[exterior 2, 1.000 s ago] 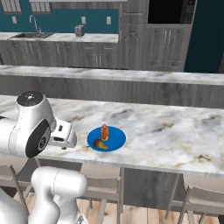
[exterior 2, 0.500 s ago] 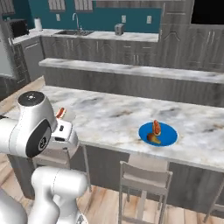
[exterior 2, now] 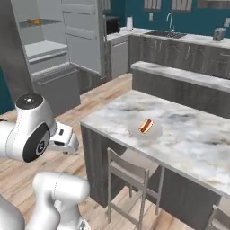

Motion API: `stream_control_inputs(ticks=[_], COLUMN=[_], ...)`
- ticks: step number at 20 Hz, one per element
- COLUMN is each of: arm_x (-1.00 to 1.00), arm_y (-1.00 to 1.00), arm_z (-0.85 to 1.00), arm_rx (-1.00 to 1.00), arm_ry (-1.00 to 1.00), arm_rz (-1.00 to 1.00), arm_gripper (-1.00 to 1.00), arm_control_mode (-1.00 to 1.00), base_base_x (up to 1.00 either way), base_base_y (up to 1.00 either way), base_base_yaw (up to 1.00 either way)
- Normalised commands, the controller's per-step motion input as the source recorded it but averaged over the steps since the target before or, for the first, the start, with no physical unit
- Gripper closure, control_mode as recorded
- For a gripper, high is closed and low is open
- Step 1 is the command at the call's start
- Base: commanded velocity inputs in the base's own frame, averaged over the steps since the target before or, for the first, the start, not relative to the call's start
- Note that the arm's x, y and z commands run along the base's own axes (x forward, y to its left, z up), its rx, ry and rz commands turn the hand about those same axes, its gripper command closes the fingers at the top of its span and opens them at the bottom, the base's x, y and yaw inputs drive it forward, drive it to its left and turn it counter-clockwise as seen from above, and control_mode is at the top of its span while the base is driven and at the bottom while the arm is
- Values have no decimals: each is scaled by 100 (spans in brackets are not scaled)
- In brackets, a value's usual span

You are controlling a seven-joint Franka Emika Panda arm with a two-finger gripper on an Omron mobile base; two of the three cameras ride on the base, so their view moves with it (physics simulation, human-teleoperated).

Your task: Pick up the pear and orange from the fridge and place one fruit on each plate on the dining counter.

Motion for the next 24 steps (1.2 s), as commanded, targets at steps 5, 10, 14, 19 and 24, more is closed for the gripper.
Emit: stream_control_inputs(ticks=[5, 10, 14, 19, 24], arm_x=[0, 0, 0, 0, 0], arm_y=[0, 0, 0, 0, 0], arm_z=[0, 0, 0, 0, 0], arm_rx=[0, 0, 0, 0, 0], arm_ry=[0, 0, 0, 0, 0], arm_rz=[0, 0, 0, 0, 0], arm_gripper=[-100, -100, -100, -100, -100], arm_control_mode=[100, 100, 100, 100, 100], base_base_x=[19, 71, 100, 100, 100], base_base_y=[63, 48, 29, 24, 11], base_base_yaw=[56, 43, 27, 17, 5])
